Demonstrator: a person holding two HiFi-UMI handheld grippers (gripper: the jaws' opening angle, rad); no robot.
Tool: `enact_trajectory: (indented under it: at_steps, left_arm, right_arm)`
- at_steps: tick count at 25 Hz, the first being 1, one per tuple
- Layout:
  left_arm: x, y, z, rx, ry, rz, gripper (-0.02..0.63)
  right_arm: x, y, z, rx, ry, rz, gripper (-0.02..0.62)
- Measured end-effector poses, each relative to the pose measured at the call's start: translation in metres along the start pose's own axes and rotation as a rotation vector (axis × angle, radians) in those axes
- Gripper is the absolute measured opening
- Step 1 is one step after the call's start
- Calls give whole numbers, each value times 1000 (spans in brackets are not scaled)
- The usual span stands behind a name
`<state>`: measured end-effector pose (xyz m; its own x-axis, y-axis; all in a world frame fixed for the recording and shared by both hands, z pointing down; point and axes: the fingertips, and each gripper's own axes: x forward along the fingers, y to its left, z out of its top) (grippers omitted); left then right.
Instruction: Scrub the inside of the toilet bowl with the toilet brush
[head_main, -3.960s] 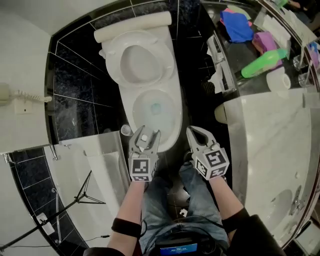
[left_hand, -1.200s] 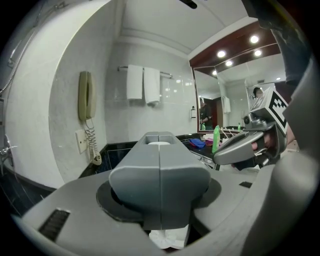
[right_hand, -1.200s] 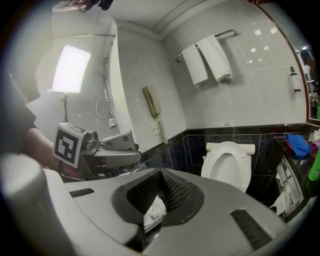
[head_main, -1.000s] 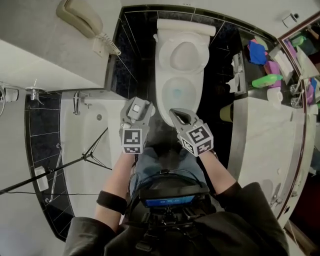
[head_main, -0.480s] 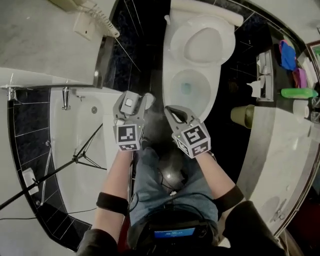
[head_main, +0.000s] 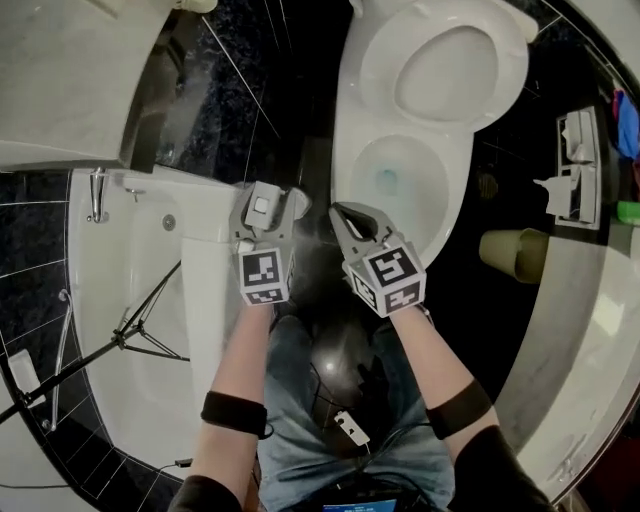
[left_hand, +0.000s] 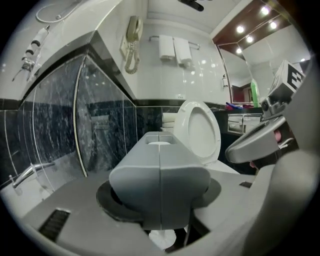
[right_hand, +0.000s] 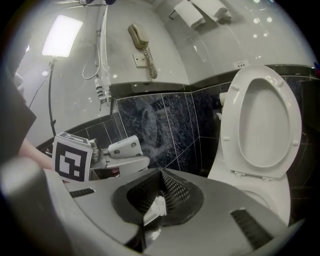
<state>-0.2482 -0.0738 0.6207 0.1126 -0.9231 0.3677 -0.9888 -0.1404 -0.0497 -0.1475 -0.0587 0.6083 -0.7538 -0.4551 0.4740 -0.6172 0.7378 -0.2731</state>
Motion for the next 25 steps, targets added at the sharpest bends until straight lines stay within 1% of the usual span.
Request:
enact_trajectory:
  at_steps: [6,11,17,25]
  left_arm:
    - [30,1,-61,-2,-11,1,245]
    - [51,9,-104,6,-8,3,245]
    - [71,8,-145,-1,-1,12,245]
    - [90,9,-189,-12,5,18,245]
  right_arm:
    - [44,-13,-43,12,-22,-9,6]
    - [69,-25,-72,0,-26,-14,6]
    - [83,-44,-99,10,-32,-31,6]
    - [96,-52,-125,-9,-28,-20,6]
